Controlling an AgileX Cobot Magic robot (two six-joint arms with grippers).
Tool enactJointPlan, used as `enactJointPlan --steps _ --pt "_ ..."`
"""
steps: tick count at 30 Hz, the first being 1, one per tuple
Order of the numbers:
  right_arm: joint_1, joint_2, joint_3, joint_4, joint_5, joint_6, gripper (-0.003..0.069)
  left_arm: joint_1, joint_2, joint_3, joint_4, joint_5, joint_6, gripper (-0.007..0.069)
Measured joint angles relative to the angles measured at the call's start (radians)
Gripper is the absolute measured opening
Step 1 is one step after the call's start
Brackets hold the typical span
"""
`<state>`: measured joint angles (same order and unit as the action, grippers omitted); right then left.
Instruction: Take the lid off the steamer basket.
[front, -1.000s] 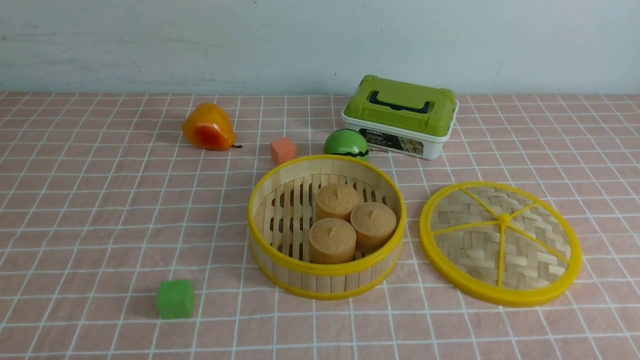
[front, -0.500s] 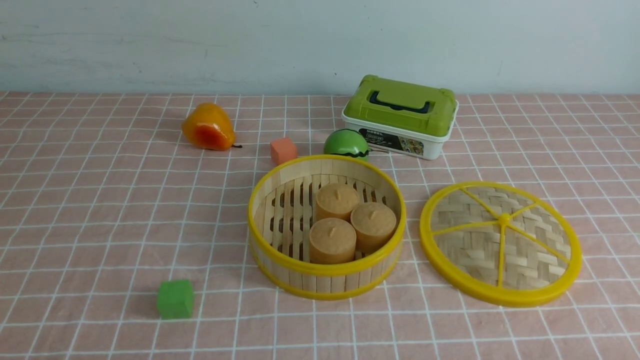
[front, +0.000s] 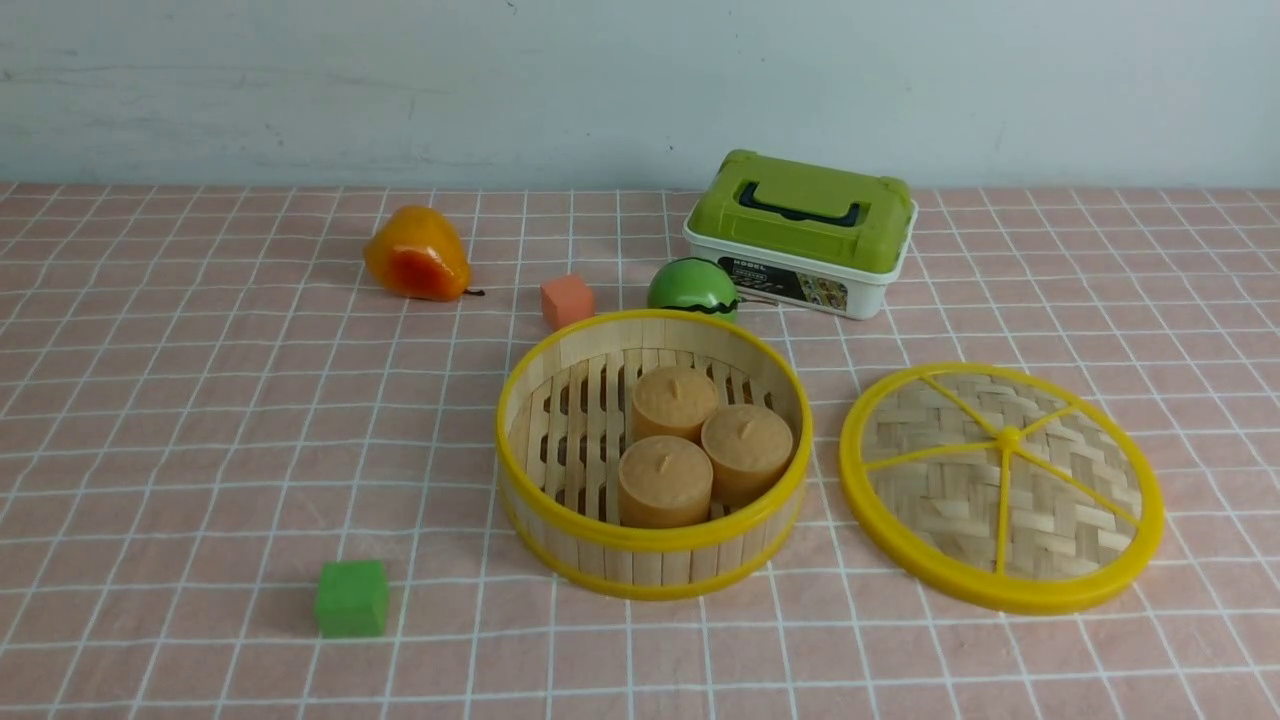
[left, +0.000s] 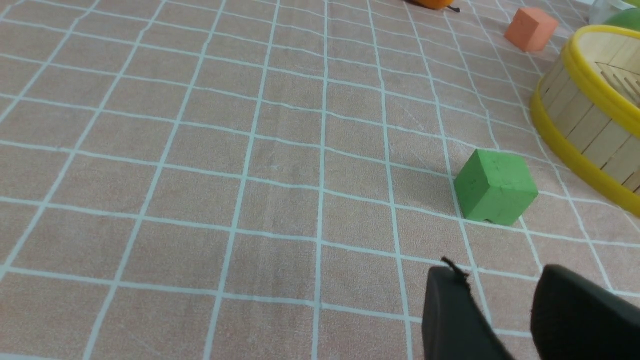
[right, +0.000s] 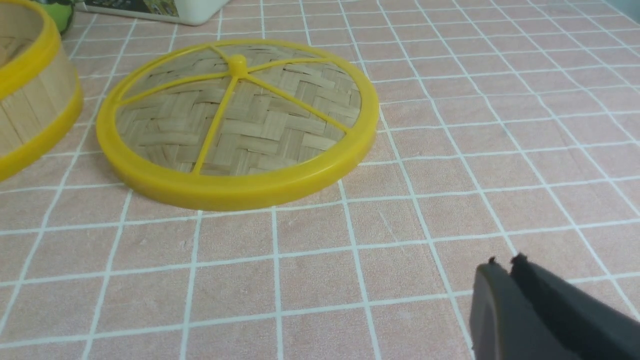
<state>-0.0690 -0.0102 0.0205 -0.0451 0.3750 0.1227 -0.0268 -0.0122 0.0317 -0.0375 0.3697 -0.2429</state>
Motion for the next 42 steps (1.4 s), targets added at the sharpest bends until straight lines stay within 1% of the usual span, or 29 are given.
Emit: enactJointPlan --steps 20,42 --pt "0.0 0.0 0.0 -0.002 0.001 0.0 0.0044 0.0 0.0 0.0 0.0 0.0 0.0 0.0239" --pt "0.0 0.0 0.0 -0.003 0.001 0.0 0.0055 0.0 0.0 0.0 0.0 0.004 0.0 0.0239"
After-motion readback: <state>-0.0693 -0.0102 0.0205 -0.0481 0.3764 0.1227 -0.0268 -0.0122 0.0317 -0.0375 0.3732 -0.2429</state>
